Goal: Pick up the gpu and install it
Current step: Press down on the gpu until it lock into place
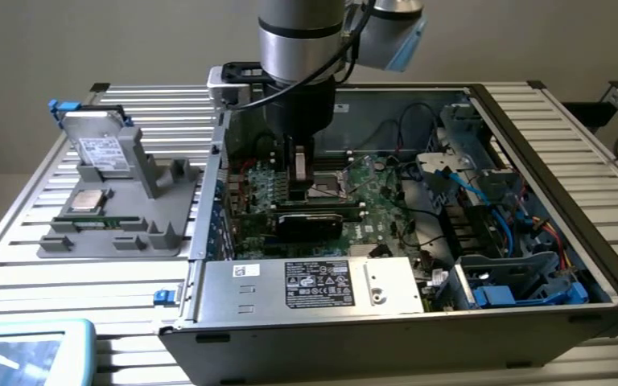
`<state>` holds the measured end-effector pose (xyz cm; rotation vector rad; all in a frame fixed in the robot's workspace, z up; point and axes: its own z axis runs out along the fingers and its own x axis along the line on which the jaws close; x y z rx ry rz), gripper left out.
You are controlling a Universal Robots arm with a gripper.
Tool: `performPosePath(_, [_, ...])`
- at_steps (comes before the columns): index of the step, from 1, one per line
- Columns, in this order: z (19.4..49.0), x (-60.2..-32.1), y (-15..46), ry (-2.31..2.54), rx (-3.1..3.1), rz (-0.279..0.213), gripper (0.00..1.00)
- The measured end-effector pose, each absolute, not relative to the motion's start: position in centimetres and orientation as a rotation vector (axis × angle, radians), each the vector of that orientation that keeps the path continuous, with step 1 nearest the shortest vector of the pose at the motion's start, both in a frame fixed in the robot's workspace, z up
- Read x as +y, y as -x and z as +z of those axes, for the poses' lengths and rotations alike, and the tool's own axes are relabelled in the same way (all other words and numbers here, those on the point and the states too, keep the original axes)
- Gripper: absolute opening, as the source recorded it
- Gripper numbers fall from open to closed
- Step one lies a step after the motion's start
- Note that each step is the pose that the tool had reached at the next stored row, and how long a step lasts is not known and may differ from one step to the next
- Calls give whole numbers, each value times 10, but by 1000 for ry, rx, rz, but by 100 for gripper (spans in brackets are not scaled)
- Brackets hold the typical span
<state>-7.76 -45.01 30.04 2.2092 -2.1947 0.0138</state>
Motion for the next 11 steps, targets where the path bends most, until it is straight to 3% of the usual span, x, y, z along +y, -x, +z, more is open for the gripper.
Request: performPosePath(11, [300, -450, 78, -2209, -2195, 14, 11])
